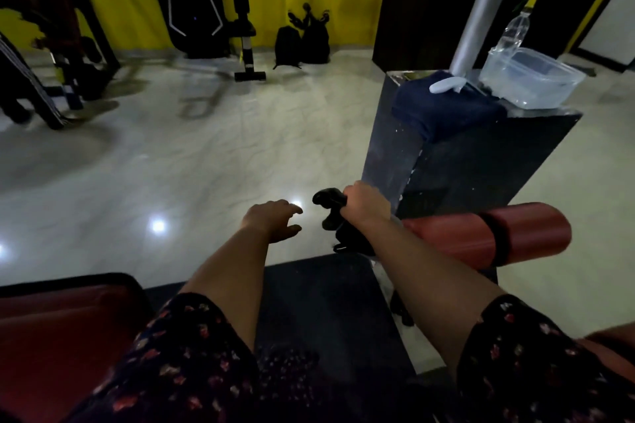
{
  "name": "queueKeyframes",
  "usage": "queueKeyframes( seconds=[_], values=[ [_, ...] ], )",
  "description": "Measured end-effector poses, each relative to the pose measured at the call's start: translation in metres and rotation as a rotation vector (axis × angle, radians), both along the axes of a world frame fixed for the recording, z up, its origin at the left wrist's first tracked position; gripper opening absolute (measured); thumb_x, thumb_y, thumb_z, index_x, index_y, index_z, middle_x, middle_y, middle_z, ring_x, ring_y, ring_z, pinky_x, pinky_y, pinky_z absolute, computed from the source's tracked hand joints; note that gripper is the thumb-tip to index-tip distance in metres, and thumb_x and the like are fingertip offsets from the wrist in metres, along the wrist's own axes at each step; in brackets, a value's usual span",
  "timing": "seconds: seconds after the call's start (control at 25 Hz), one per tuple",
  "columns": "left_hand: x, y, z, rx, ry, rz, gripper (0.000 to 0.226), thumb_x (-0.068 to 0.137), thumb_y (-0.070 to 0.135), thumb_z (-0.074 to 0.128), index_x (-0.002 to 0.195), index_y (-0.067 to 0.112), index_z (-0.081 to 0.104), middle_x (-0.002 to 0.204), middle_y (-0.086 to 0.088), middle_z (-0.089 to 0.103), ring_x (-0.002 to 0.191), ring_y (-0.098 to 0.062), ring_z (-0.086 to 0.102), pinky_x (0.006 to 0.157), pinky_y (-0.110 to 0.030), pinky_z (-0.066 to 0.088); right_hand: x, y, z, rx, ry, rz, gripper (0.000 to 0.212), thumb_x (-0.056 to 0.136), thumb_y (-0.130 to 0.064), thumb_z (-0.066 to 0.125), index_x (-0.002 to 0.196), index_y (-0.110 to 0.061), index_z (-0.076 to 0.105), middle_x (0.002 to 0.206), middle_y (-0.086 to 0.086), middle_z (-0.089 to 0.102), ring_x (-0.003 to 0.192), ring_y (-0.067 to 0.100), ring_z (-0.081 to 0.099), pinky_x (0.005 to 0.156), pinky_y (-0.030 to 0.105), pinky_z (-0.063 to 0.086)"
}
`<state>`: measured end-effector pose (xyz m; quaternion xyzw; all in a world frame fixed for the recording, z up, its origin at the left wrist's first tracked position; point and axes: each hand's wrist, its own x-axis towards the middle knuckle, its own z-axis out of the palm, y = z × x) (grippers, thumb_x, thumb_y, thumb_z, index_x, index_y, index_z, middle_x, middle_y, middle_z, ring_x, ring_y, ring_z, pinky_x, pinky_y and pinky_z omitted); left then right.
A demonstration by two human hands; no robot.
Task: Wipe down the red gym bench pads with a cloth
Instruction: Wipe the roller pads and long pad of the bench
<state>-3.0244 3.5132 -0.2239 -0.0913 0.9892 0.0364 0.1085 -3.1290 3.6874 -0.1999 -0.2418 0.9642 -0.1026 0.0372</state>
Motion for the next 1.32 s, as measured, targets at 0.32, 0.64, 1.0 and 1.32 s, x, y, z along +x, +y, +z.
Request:
queueKeyframes(
  seconds=[0.32,0.64,1.0,1.32],
  values=[
    [-0.116,-0.022,-0.002,0.025,0.002,-0.089,0.049,0.097,0.05,0.047,0.143,0.037,0.039,0.14,0.007,0.048,0.125,-0.018,0.049,0.096,-0.037,0.044,-0.089,-0.004,-0.001,0.048,0.038,0.001,0.019,0.092,-0.016,0.047,0.105,-0.013,0.06,0.105,0.005,0.055,0.097,0.028,0.058,0.076,0.039,0.049],
    [-0.286,-0.073,-0.019,-0.019,-0.001,-0.319,0.051,0.096,0.049,0.05,0.144,0.034,0.04,0.137,0.004,0.052,0.122,-0.019,0.053,0.089,-0.034,0.044,-0.241,-0.038,-0.02,0.134,-0.027,-0.174,0.02,0.089,-0.018,0.051,0.103,-0.014,0.065,0.094,0.004,0.064,0.084,0.025,0.062,0.073,0.037,0.051],
    [-0.416,-0.184,-0.034,0.133,-0.068,-0.295,0.051,0.095,0.046,0.055,0.142,0.034,0.043,0.136,0.005,0.051,0.121,-0.016,0.052,0.092,-0.032,0.044,-0.344,-0.148,-0.038,0.227,-0.046,-0.218,0.023,0.099,-0.017,0.044,0.118,-0.009,0.056,0.116,0.008,0.057,0.107,0.028,0.058,0.09,0.041,0.049],
    [-0.514,-0.192,-0.061,0.133,-0.19,-0.385,0.052,0.095,0.046,0.055,0.143,0.032,0.042,0.136,0.004,0.05,0.121,-0.017,0.052,0.095,-0.031,0.043,-0.435,-0.148,-0.084,0.239,-0.238,-0.302,0.019,0.096,-0.022,0.055,0.112,-0.011,0.059,0.105,0.006,0.063,0.091,0.022,0.06,0.077,0.031,0.05]
  ],
)
